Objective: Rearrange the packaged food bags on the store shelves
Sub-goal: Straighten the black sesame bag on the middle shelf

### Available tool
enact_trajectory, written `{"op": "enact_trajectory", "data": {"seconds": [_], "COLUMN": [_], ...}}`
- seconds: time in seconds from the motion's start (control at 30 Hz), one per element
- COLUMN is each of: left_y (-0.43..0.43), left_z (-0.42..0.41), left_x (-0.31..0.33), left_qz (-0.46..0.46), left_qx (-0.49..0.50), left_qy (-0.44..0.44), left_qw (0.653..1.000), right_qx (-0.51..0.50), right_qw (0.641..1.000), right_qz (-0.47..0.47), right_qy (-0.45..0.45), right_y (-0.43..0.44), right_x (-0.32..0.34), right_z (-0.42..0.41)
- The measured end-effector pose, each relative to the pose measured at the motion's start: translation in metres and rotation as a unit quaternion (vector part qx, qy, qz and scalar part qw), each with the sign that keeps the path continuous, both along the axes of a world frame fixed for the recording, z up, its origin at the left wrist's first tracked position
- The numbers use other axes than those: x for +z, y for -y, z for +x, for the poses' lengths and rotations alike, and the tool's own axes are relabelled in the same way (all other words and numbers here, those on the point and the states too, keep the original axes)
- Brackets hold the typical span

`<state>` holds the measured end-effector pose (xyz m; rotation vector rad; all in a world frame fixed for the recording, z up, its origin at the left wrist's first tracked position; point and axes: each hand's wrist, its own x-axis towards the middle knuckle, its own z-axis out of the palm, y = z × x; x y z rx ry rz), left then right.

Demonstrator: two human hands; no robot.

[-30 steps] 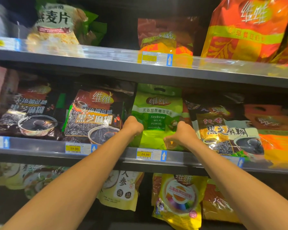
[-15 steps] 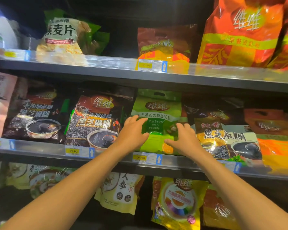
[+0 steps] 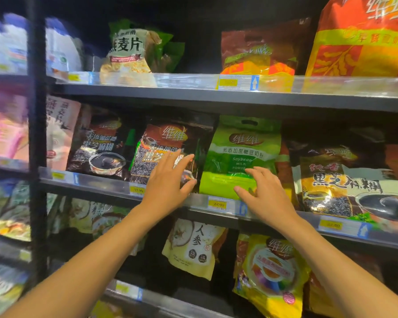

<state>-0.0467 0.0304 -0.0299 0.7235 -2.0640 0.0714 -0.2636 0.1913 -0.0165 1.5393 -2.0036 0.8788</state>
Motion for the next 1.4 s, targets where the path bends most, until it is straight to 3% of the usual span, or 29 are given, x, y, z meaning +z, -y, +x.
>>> {"op": "enact_trajectory", "data": {"seconds": [0.43, 0.6, 0.7, 0.87, 1.03, 1.27, 1.4], "left_y": [0.072, 0.123, 0.151, 0.183, 0.182, 0.189, 0.183], "left_z": [0.086, 0.112, 0.114, 0.112, 0.108, 0.105, 0.109], "left_x": [0.014, 0.036, 0.051, 0.058, 0.058, 0.057, 0.067], "left_qz": [0.056, 0.141, 0.242, 0.371, 0.392, 0.411, 0.461], "left_qx": [-0.017, -0.06, -0.1, -0.149, -0.232, -0.28, -0.349], "left_qy": [-0.054, -0.053, -0.021, 0.116, 0.192, 0.116, 0.033], "left_qw": [0.997, 0.987, 0.965, 0.909, 0.869, 0.86, 0.815], "right_qx": [-0.022, -0.073, -0.093, -0.118, -0.125, -0.102, -0.1], "right_qw": [1.0, 0.994, 0.987, 0.967, 0.953, 0.959, 0.962], "right_qz": [0.002, 0.032, 0.039, 0.073, 0.105, 0.053, -0.021], "right_qy": [0.022, 0.073, 0.122, 0.214, 0.257, 0.259, 0.254], "right_y": [0.054, 0.097, 0.118, 0.142, 0.151, 0.155, 0.153], "right_x": [0.003, 0.007, 0.012, 0.022, 0.024, 0.031, 0.042], "right_z": [0.086, 0.121, 0.133, 0.14, 0.141, 0.143, 0.148]}}
